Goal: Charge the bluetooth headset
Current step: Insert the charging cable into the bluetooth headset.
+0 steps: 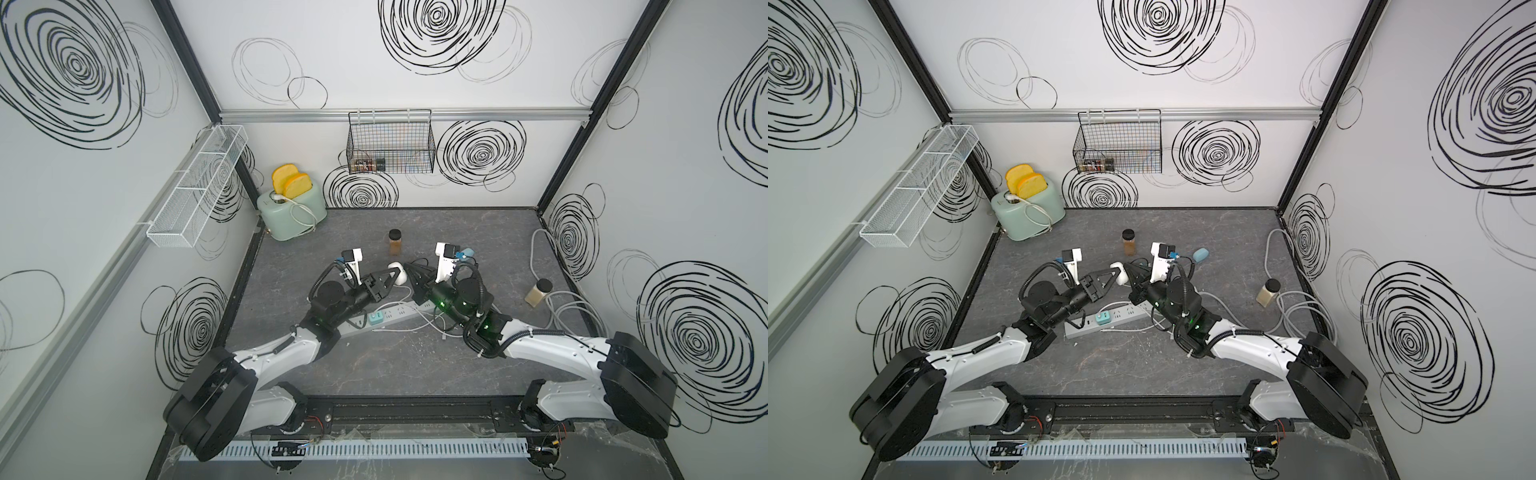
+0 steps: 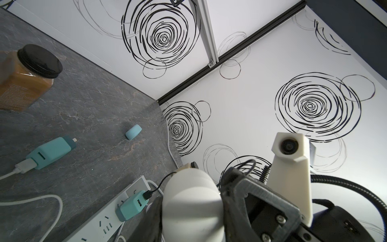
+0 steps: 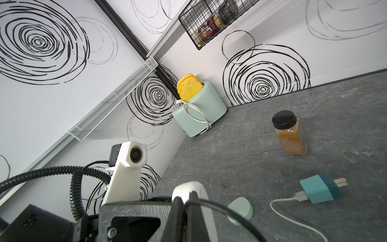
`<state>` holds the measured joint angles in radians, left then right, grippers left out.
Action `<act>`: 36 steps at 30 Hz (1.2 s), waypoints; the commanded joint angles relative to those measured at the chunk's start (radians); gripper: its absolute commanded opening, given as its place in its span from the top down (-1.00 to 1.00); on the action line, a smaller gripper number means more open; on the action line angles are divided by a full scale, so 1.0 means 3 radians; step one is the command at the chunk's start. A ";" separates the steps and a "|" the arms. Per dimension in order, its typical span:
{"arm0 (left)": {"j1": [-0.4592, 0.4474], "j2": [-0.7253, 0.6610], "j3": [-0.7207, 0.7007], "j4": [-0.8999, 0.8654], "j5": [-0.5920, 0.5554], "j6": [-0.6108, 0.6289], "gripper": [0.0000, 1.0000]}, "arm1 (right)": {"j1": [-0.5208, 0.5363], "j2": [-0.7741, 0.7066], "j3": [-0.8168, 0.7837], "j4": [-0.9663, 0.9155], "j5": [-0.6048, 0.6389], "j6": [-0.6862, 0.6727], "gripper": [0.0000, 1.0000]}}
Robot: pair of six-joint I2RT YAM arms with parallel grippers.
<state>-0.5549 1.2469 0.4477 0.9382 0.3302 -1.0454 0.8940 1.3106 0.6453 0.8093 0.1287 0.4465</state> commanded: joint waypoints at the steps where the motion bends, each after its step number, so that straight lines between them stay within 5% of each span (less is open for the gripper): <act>1: -0.0051 -0.0060 0.0145 0.0279 0.0116 -0.0038 0.37 | 0.0042 0.0035 -0.0052 0.0177 -0.0135 -0.0104 0.99; 36: -0.0071 0.0085 0.0281 0.1286 0.0300 -0.0050 0.34 | 0.0025 0.0305 -0.0186 0.0078 -0.0327 0.0038 1.00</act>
<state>-0.5491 1.2865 0.4503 1.0134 0.3309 -1.0473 0.8829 1.3598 0.6186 0.9360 0.1089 0.4282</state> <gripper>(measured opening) 0.451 0.062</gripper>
